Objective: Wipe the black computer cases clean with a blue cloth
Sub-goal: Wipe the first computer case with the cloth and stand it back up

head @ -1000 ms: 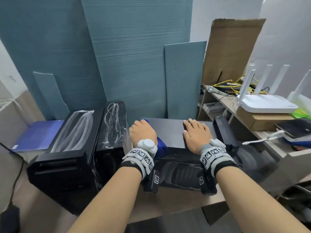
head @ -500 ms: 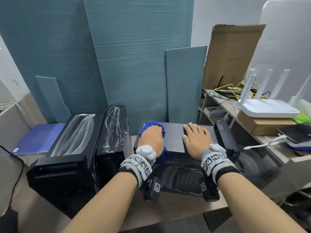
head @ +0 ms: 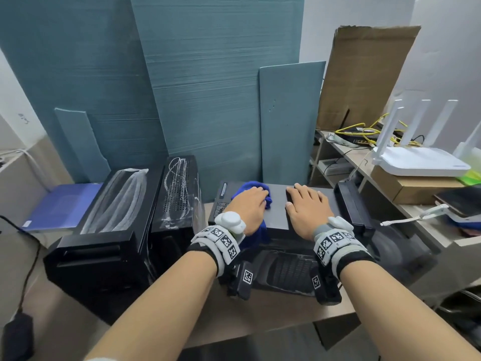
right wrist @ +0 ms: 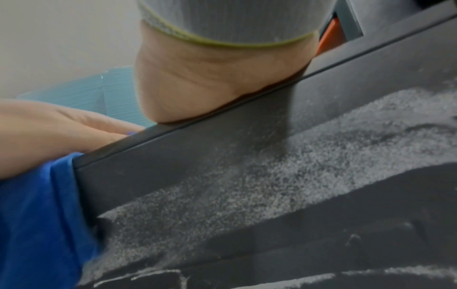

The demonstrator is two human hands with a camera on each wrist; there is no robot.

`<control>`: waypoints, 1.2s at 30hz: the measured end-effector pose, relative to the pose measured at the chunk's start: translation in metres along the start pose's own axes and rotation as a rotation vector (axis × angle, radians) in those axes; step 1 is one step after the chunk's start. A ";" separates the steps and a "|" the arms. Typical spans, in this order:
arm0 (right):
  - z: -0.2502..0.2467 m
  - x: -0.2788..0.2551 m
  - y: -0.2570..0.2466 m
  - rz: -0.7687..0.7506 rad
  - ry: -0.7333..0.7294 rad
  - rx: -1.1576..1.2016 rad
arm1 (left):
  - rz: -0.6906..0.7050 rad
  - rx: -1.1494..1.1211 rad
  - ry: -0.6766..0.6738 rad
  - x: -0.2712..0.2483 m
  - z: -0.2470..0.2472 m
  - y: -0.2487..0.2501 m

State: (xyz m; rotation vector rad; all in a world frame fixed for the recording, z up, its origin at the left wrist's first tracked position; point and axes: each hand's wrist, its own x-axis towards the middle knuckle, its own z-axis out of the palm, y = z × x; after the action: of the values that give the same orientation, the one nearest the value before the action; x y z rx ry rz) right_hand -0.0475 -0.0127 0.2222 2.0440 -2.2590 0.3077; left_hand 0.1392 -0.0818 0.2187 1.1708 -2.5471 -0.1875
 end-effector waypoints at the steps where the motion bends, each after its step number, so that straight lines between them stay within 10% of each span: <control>1: 0.000 0.000 0.001 -0.005 -0.002 0.003 | 0.017 0.004 0.023 -0.005 -0.001 -0.004; 9: 0.005 0.000 0.004 0.011 -0.068 0.030 | -0.321 0.232 0.041 0.008 0.001 -0.026; 14: 0.006 0.004 0.012 0.056 -0.020 0.076 | -0.049 0.116 0.059 0.000 0.007 0.014; 26: -0.069 -0.008 0.080 0.144 0.113 -0.097 | -0.338 0.184 0.060 0.010 0.010 -0.019; 30: -0.053 -0.025 0.109 0.407 -0.101 0.294 | -0.307 0.191 0.078 0.020 0.020 -0.006; 36: -0.036 -0.034 0.109 0.476 0.019 0.590 | -0.205 0.172 0.069 0.037 0.034 0.031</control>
State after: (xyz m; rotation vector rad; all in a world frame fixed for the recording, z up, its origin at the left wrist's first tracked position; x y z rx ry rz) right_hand -0.1547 0.0372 0.2409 1.6242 -2.8681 1.1367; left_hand 0.0828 -0.0900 0.2031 1.4767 -2.4205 0.0244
